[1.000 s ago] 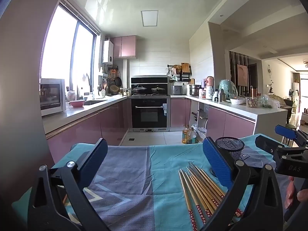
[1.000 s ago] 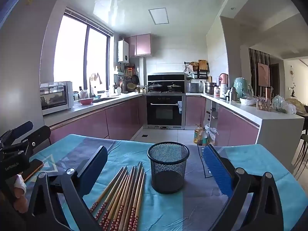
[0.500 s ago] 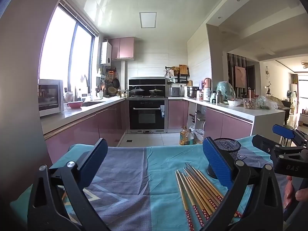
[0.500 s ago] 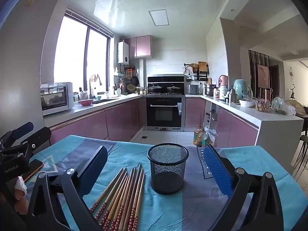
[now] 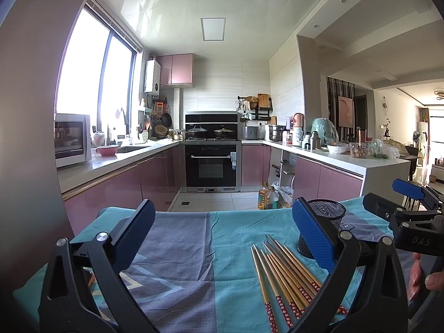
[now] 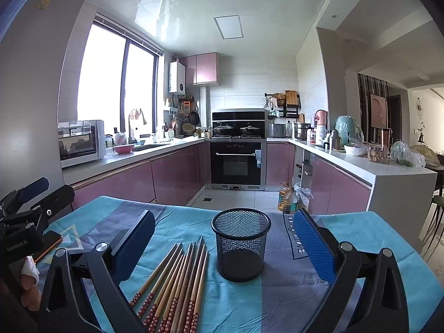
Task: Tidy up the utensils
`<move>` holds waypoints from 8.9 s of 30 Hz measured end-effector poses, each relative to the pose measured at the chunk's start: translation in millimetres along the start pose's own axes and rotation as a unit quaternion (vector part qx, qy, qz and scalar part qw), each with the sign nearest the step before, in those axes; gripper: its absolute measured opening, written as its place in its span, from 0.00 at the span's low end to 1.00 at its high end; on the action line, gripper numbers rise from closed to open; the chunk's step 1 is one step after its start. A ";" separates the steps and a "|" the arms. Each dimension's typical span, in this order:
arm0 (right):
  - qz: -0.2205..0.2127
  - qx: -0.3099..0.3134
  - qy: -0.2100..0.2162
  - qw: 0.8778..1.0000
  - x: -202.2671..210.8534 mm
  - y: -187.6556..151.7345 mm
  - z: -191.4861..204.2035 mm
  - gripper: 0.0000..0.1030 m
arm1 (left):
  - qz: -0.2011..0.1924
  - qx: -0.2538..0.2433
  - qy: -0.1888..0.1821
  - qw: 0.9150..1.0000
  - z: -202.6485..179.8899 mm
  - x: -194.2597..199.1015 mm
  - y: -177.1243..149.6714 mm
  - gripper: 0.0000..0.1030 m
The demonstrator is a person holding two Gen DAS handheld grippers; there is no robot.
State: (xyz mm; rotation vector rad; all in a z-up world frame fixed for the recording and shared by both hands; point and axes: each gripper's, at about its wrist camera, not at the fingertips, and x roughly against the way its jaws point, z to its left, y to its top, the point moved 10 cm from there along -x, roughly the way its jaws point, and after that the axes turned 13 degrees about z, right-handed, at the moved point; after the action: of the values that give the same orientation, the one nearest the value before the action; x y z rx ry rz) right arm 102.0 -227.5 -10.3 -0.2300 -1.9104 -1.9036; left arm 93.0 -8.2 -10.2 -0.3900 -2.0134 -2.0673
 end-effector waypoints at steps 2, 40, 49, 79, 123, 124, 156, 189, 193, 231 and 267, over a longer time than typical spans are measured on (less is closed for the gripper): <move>0.000 0.000 0.000 1.000 -1.5 -0.8 -0.4 0.94 | 0.000 0.000 -0.001 1.000 0.1 0.0 0.3 0.95; 0.000 -0.008 0.006 1.000 -4.2 -3.1 -4.0 0.94 | -0.003 0.001 -0.002 1.000 -5.6 2.0 4.4 0.95; 0.003 -0.010 0.007 1.000 -6.1 -4.5 -4.5 0.94 | -0.003 0.002 -0.003 1.000 -5.1 1.6 4.0 0.95; 0.008 -0.014 0.009 1.000 -5.8 -5.0 -7.0 0.94 | 0.009 -0.006 -0.009 1.000 -9.8 -7.3 -2.7 0.95; 0.337 0.037 0.079 0.937 -125.3 -120.7 20.4 0.23 | 0.360 -0.070 -0.111 0.924 -50.9 -155.5 -136.5 0.45; 0.342 0.040 0.079 0.936 -127.1 -122.2 21.8 0.22 | 0.364 -0.073 -0.113 0.922 -52.9 -157.1 -137.9 0.45; 0.251 -0.014 0.169 0.953 -92.3 -64.6 14.6 0.05 | 0.315 0.000 -0.210 0.925 -62.6 -135.1 -64.0 0.07; 0.049 -0.044 0.114 0.991 -105.3 95.3 -52.5 0.05 | 0.169 0.006 -0.306 0.937 -128.7 -135.4 114.9 0.07; 0.064 -0.044 0.104 0.991 -126.0 85.5 -56.1 0.05 | 0.196 -0.012 -0.297 0.934 -144.3 -151.9 98.7 0.07; 0.139 0.001 0.111 0.984 -87.8 5.3 -35.8 0.31 | 0.244 -0.063 -0.198 0.947 -80.4 -162.8 -8.2 0.47; 0.339 0.035 0.110 0.934 -147.6 -118.0 27.1 0.16 | 0.377 -0.076 -0.159 0.909 -68.9 -174.9 -133.7 0.37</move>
State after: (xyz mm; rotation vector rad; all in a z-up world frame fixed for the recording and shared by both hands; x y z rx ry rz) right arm 180.3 -179.1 -177.5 -0.5495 -1.4814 -1.3290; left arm 209.0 -76.6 -197.5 -1.3632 -1.4659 -1.7119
